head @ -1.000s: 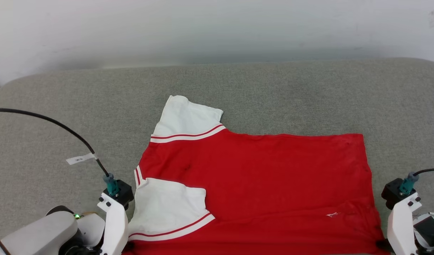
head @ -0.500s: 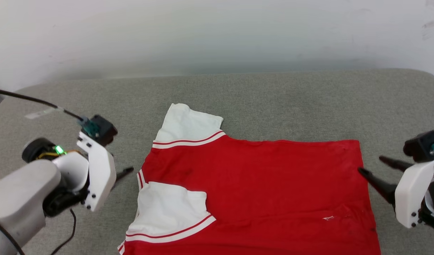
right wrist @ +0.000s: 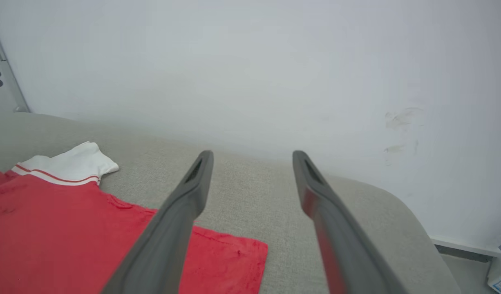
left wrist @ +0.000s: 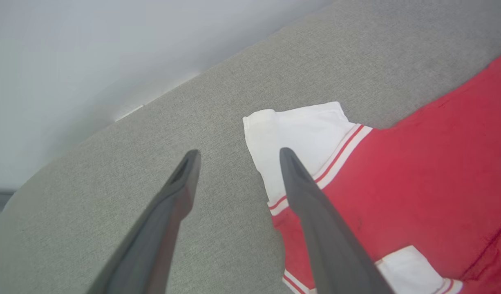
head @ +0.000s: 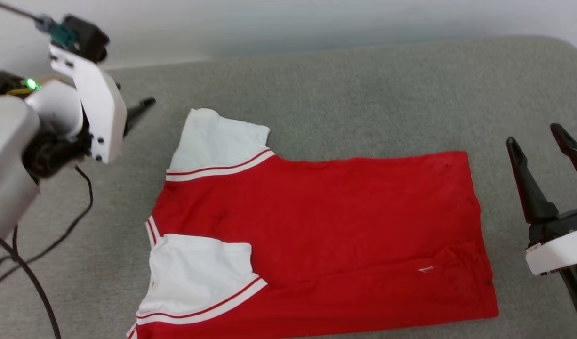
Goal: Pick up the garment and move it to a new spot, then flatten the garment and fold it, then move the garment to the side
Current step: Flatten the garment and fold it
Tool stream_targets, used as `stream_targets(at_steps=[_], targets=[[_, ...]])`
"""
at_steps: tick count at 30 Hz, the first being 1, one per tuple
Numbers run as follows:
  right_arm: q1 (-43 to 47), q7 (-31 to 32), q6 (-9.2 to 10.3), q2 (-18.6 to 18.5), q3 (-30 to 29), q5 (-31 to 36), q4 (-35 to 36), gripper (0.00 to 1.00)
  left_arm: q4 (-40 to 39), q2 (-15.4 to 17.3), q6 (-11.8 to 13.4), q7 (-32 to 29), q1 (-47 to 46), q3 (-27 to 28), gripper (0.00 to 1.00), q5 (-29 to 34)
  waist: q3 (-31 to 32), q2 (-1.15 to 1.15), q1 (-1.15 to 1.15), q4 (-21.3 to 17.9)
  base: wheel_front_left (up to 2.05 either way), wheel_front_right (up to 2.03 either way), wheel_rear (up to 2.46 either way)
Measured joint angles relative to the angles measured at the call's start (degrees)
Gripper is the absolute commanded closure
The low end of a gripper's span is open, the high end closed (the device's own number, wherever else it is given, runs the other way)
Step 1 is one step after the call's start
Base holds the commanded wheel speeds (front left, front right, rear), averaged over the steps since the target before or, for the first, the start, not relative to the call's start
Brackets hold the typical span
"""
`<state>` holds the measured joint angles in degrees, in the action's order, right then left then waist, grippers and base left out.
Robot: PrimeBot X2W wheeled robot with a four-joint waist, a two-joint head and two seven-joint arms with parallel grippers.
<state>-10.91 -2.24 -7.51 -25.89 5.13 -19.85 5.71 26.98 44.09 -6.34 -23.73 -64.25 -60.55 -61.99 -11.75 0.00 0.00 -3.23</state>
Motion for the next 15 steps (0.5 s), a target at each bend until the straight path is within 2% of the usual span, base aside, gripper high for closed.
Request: stream_targets(at_steps=[3,6,15], targets=[[2.24,-0.35,-0.02,3.20,-1.94,2.31,3.05,0.00,2.22,-0.66,-0.24,-4.07,-3.67,0.65,0.00,-1.76,-2.70,0.00,0.00,-0.98,0.00,0.00,0.00],[2.71,-1.23,0.00,4.61,-2.32,3.87,5.81,0.00,4.55,-1.22,-0.48,-9.58,-6.93,0.53,0.00,-3.26,-5.61,0.00,0.00,-2.03,0.00,0.00,0.00],[-0.74,-0.68,0.00,5.77,0.49,4.80,7.49,0.00,9.46,-2.34,-0.46,-23.79,-14.36,-0.73,0.00,-5.34,-14.00,0.00,0.01,-5.74,0.00,0.00,0.00]])
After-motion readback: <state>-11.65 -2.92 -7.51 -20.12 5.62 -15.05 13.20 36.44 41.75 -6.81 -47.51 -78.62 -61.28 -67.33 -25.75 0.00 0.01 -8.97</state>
